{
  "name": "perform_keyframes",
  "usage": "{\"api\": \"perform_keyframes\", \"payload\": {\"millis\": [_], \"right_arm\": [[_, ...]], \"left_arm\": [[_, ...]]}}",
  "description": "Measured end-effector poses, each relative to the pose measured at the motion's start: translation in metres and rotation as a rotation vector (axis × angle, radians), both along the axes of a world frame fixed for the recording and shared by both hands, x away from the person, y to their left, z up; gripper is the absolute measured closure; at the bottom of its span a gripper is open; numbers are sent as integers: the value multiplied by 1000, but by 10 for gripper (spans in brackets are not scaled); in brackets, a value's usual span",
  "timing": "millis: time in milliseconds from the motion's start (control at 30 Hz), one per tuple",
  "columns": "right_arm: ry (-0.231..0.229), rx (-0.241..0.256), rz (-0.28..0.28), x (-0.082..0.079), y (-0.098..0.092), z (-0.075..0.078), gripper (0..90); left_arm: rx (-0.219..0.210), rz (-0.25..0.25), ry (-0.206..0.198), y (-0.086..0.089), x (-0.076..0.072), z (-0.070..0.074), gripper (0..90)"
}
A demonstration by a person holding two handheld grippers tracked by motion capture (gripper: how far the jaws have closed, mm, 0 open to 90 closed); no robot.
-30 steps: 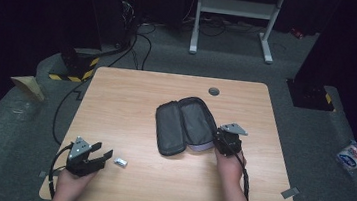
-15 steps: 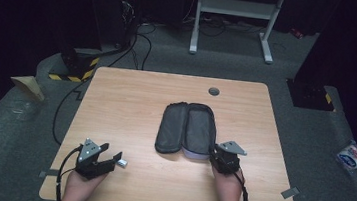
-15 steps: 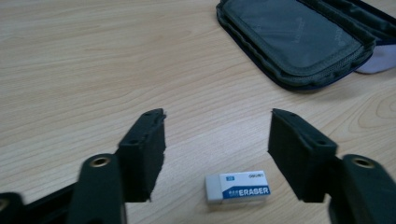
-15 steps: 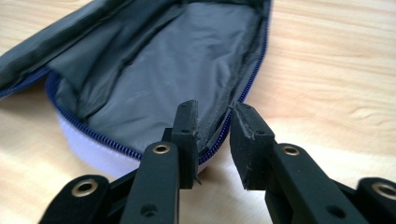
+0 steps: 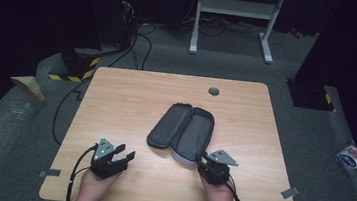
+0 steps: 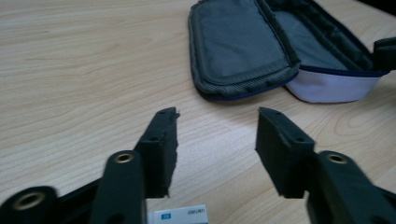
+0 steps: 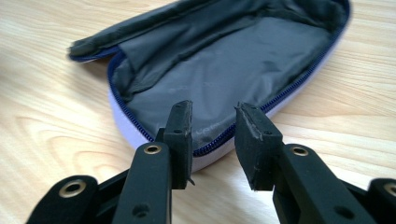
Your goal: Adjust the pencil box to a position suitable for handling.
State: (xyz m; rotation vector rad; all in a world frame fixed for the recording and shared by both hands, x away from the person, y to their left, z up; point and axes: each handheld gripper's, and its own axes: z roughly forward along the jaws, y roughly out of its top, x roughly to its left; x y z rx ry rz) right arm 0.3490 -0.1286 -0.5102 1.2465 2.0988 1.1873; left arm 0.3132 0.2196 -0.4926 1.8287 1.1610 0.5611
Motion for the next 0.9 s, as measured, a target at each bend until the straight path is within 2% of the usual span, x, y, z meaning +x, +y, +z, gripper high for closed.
{"api": "perform_keyframes", "payload": {"millis": [100, 133, 233, 367, 467, 533, 667, 800, 900], "right_arm": [[0, 6, 20, -2, 5, 0, 660], [-4, 9, 44, -5, 12, 0, 659], [-1, 23, 65, -8, 21, 0, 654], [-9, 19, 102, -12, 34, 0, 653], [-15, 20, 141, -14, 51, -1, 651], [-21, 17, 149, -14, 54, -1, 647], [-18, 4, 201, -14, 74, -5, 640], [-13, -12, 222, -16, 82, -9, 636], [-26, -18, 231, -19, 82, -7, 630]], "left_arm": [[11, -2, -8, -5, 1, 0, 548], [3, 2, -11, -9, 2, 0, 551], [-13, 1, -4, -11, 4, 1, 550], [-14, -8, -9, -14, 5, 1, 557], [-16, -8, -13, -18, 7, 2, 538], [-19, -8, -13, -20, 8, 1, 532], [-39, 14, -18, -26, 15, 1, 465], [-29, 26, -28, -34, 23, 1, 438], [-31, 33, -30, -37, 26, 2, 424]]}}
